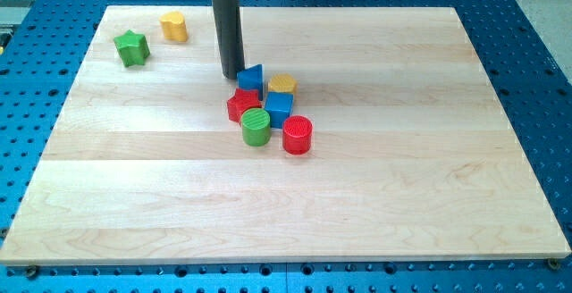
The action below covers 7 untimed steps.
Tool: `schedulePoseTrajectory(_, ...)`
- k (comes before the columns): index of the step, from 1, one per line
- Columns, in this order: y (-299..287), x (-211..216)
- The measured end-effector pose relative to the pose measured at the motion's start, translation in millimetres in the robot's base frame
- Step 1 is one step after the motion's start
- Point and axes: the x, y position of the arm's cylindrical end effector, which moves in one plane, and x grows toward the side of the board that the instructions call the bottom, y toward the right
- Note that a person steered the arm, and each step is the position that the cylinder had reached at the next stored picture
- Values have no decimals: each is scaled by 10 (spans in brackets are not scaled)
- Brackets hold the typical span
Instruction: Push the green star to the top right of the yellow hexagon
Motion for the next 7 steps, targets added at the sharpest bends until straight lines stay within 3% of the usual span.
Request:
schedulePoseTrajectory(1,367,63)
schedulePoseTrajectory(2,-196,144)
schedulePoseTrajectory(3,-1564,397)
schedulePoseTrajectory(4,-2295,28)
schedulePoseTrajectory(5,-1634,-467)
schedulePoseTrajectory(6,-1548,-668)
schedulePoseTrajectory(7,-936,-606)
